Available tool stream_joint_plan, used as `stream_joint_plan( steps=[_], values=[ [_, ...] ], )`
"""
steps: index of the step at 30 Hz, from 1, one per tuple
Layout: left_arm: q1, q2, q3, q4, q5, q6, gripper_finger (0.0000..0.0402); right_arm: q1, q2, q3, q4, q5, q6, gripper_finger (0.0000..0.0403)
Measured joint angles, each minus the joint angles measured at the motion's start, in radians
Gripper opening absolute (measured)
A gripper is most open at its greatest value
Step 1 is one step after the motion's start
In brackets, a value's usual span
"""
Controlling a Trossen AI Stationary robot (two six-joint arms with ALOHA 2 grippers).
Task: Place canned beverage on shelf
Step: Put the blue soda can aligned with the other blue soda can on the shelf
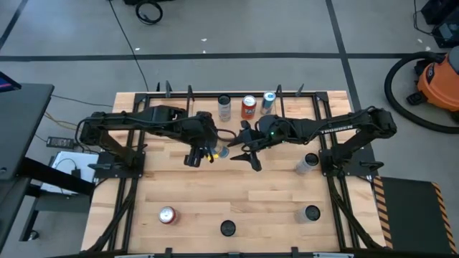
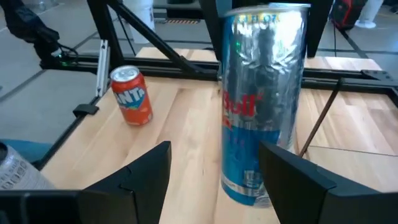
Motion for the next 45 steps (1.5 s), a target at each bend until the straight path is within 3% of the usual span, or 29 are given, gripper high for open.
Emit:
stream_joint_plan(
  steps=[16,33,39,45],
  values=[
    [0.0,0.0,-0.001,0.097,-0.001,0.227,0.0243,-0.045,-0.001,-0.001,0.029,-0.018,-0.004,0.0247],
    [0.0,0.001,-0.001,0.165,0.001,0.205,0.0239,-0.046,0.001,-0.003,0.082,-0.019,-0.029,0.0247],
    [0.001,0.006,-0.001,0.179,0.003,0.204,0.0239,-0.046,0.017,0.001,0.11,0.03,-0.061,0.0247],
    [0.0,0.007,-0.002,0.177,0.008,0.196,0.0239,-0.044,0.032,0.002,0.116,-0.003,-0.109,0.0247]
  ],
)
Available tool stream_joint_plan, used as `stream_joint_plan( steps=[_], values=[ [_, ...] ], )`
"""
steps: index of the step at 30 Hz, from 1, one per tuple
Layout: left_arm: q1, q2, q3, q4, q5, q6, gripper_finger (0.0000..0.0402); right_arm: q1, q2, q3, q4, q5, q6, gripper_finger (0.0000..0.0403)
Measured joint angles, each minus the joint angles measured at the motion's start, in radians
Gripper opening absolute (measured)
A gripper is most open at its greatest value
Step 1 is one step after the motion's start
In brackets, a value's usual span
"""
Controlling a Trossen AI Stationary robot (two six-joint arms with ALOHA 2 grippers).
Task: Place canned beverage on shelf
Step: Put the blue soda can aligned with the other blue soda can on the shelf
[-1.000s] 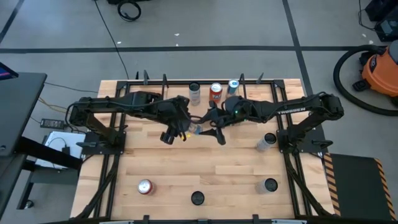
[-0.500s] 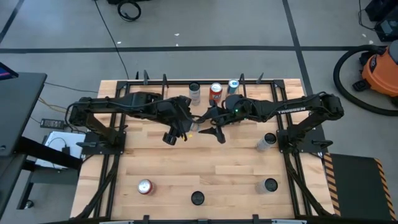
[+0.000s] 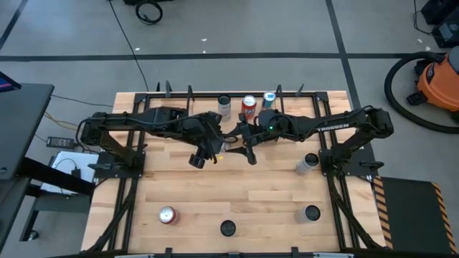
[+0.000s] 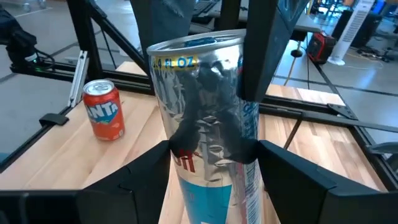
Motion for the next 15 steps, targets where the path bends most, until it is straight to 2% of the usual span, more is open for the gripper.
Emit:
stream_joint_plan(
  steps=[7,15],
  values=[
    [-0.001,0.0,0.0,0.009,0.007,-0.004,0.0239,0.002,0.0,0.0,-0.006,-0.053,0.003,0.0247],
    [-0.001,0.0,0.0,0.01,0.004,-0.003,0.0239,0.001,0.0,-0.001,-0.003,-0.058,0.007,0.0247]
  ],
)
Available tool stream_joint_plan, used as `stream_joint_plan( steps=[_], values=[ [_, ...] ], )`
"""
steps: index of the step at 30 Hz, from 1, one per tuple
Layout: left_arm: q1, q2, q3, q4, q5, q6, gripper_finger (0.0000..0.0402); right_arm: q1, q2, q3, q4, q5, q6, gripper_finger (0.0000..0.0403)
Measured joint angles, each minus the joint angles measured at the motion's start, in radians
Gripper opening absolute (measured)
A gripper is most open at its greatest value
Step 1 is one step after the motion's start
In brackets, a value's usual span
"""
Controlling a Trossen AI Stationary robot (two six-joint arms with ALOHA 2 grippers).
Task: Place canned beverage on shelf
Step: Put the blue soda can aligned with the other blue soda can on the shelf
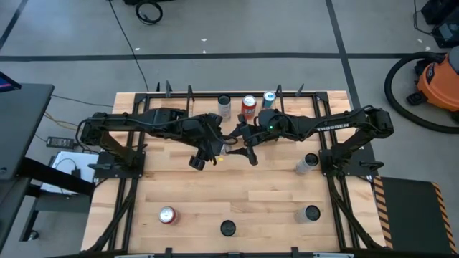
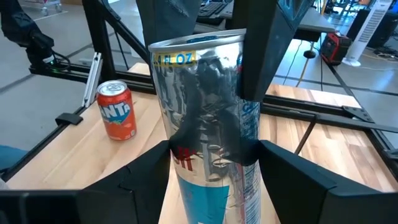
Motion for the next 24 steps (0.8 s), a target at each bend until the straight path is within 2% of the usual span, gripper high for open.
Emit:
stream_joint_plan(
  steps=[13,24],
  values=[
    [0.0,0.0,0.0,0.001,-0.015,0.0,0.0239,0.001,0.0,-0.001,0.001,0.009,-0.007,0.0257],
    [0.002,-0.001,0.0,0.02,-0.017,0.001,0.0239,0.003,0.002,-0.002,0.005,0.005,-0.024,0.0332]
  ],
)
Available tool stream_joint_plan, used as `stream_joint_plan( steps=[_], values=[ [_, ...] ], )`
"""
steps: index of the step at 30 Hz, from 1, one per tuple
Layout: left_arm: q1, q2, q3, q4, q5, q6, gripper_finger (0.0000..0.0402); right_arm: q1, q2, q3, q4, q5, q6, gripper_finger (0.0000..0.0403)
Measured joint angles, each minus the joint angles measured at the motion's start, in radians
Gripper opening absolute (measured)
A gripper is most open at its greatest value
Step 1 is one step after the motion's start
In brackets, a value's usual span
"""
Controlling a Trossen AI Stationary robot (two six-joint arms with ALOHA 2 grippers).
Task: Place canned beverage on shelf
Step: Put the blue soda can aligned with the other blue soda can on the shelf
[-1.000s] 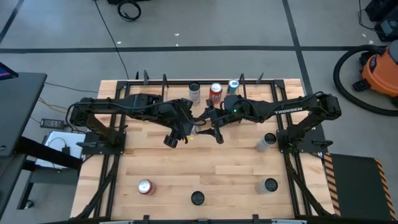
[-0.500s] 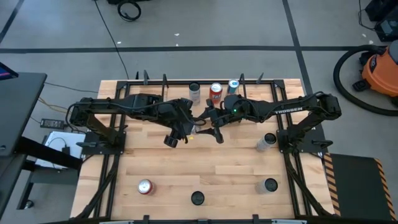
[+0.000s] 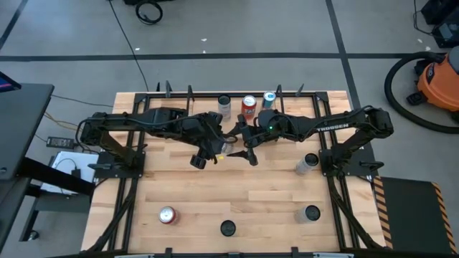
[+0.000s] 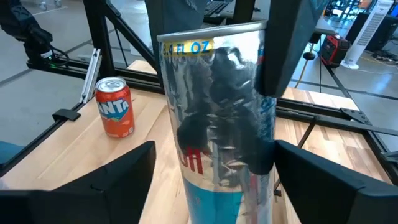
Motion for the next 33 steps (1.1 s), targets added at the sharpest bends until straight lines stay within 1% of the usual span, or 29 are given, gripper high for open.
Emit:
stream_joint_plan(
  steps=[4,11,13,15,20,22,27,33],
  values=[
    [0.001,-0.001,0.001,0.046,-0.008,0.009,0.0239,0.001,0.001,0.0,0.03,0.024,0.041,0.0346],
    [0.001,-0.001,0.002,0.048,-0.006,0.012,0.0239,0.002,0.001,0.0,0.028,0.04,0.036,0.0346],
    [0.001,-0.001,0.002,0.046,-0.003,0.008,0.0239,0.005,0.001,0.0,0.024,0.042,0.04,0.0337],
    [0.001,-0.001,0.002,0.046,0.003,-0.003,0.024,0.011,0.001,0.0,0.021,0.048,0.042,0.032],
    [0.0,-0.001,0.002,0.042,0.017,-0.02,0.024,0.019,0.001,0.0,0.014,0.053,0.041,0.0254],
    [0.0,-0.001,0.002,0.041,0.015,-0.021,0.024,0.019,0.001,0.0,0.013,0.053,0.042,0.0235],
    [0.0,-0.001,0.002,0.04,0.013,-0.035,0.024,0.019,0.001,0.0,0.013,0.052,0.045,0.023],
    [0.0,-0.001,0.002,0.039,0.053,-0.056,0.0245,0.02,0.001,0.0,0.012,0.046,0.053,0.0238]
  ],
)
